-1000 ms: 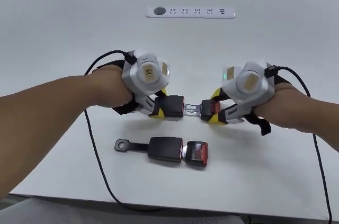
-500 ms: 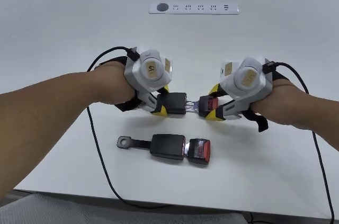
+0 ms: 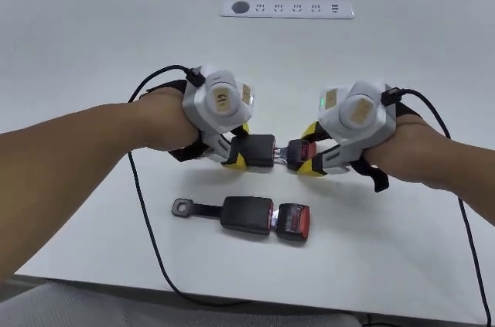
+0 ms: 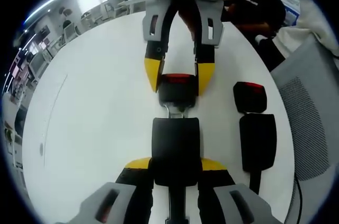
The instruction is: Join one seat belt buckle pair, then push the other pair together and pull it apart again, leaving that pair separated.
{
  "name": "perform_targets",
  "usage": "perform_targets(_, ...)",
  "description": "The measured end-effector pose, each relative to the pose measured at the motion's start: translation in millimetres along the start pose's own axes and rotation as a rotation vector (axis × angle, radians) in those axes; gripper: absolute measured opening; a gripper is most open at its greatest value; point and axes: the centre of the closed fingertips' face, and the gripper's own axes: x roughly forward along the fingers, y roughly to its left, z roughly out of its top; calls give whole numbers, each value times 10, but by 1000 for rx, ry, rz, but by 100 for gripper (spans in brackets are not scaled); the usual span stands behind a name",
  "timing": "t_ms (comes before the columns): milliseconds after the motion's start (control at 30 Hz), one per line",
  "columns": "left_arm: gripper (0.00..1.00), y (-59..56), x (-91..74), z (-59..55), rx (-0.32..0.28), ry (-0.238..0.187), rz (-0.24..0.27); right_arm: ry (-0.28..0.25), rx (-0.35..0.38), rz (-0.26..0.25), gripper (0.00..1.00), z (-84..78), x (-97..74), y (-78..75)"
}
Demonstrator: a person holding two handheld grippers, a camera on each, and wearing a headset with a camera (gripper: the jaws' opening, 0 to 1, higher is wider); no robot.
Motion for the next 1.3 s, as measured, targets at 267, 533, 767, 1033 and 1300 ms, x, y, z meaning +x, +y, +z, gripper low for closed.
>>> perform_targets(267,31,-7,-6,14,-7,-6,-5,3,0,-5,31,21,20,-4)
perform_targets(533,31,-5,-3,15,-5,-5,-6,2,-10,-6,31,107,79,-9)
perform_targets(767,31,-9,-2,11,-1,-3,-4,10,-5,-12,31,96,93,-14)
perform_targets(1033,30,-16,-2,18,1,7,-5,24,-4,-22,31,131,113,-8)
perform_targets(1300,30,12,4,-7,-1,9,-1,25,-3,-24,31,141,72,17)
